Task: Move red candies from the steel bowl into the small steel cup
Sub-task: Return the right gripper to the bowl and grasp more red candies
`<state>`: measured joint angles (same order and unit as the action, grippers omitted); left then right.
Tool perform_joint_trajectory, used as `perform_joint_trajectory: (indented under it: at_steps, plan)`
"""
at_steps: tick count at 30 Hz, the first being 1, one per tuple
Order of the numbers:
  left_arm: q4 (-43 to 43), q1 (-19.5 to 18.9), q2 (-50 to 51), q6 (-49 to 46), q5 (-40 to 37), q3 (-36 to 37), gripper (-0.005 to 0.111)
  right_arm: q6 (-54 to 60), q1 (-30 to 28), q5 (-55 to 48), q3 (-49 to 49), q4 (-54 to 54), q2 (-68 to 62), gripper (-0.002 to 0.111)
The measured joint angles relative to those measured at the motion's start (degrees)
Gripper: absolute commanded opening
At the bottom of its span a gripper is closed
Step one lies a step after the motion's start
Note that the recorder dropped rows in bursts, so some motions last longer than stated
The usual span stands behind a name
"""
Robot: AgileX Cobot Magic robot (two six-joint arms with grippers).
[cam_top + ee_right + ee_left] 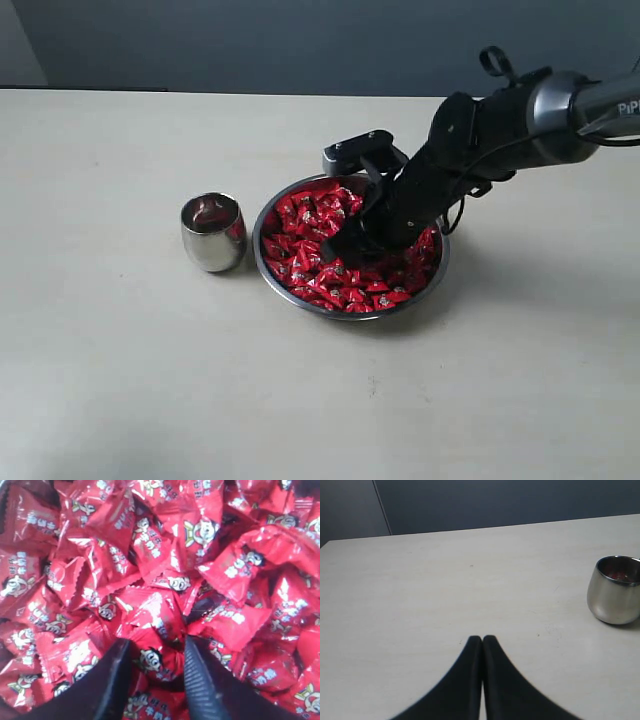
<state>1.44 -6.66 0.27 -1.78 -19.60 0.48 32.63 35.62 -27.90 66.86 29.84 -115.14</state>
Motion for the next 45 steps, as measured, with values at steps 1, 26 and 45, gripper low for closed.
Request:
perform_joint_trajectory:
  at_steps: [1,26,45]
  plan:
    - [0.0,0.0,0.0,0.0,0.0,0.0,0.000,0.0,0.0,0.4,0.0,0.0,0.0,0.011]
    - [0.0,0.0,0.0,0.0,0.0,0.0,0.000,0.1,0.0,0.0,0.2,0.3,6.9,0.000]
    - [0.0,0.0,0.0,0.0,0.0,0.0,0.000,0.1,0.0,3.8,0.2,2.5,0.6,0.034]
